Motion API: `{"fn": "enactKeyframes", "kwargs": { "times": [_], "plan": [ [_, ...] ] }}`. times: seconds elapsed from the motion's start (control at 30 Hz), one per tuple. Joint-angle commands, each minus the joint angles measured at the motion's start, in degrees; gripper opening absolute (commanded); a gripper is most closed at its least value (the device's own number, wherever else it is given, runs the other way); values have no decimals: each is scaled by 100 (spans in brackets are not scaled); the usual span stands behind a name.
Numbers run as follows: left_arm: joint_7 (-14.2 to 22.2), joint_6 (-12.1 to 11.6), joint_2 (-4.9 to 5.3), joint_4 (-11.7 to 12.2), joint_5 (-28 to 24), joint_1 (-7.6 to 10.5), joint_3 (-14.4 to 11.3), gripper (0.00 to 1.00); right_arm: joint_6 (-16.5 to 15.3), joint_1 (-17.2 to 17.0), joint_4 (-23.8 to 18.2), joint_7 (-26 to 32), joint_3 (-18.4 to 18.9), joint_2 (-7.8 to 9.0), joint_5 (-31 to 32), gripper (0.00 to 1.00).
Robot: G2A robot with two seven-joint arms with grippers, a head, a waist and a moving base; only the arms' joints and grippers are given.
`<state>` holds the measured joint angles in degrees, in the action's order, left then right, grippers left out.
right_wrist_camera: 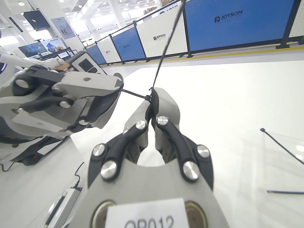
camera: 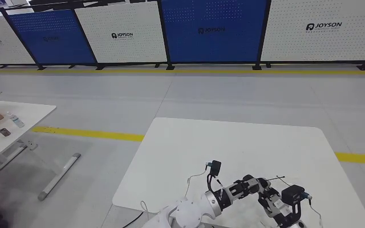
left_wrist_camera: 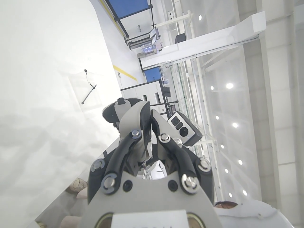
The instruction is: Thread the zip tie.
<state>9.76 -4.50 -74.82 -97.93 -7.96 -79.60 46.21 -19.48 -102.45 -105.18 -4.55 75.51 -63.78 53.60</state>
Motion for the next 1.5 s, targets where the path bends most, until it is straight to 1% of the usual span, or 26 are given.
{"fn": "enactKeyframes", "kwargs": {
  "times": [0.0,0.23,0.5,0.83,1.03,1.2,1.37,1.47],
  "plan": [
    [10,-12,1,3,-6,-3,3,0,0,6,4,11,-6,0,4,0],
    [47,-98,6,-8,-15,-25,9,0,0,45,-30,170,-104,36,-144,0],
    [67,-181,12,-18,-5,-43,18,0,0,124,-56,376,-253,162,-299,0],
    [76,-239,18,-38,-8,-62,30,0,0,195,-11,339,-345,305,-400,0],
    [75,-284,24,-83,1,-89,34,0,0,214,35,295,-362,361,-390,0],
    [78,-342,34,-122,16,-129,46,0,2,207,94,189,-325,375,-298,0],
    [61,-419,43,-130,4,-165,79,0,196,193,106,48,-338,349,-131,0],
    [41,-444,44,-91,-29,-161,98,0,184,197,107,-76,-355,337,-93,0]
  ]
}}
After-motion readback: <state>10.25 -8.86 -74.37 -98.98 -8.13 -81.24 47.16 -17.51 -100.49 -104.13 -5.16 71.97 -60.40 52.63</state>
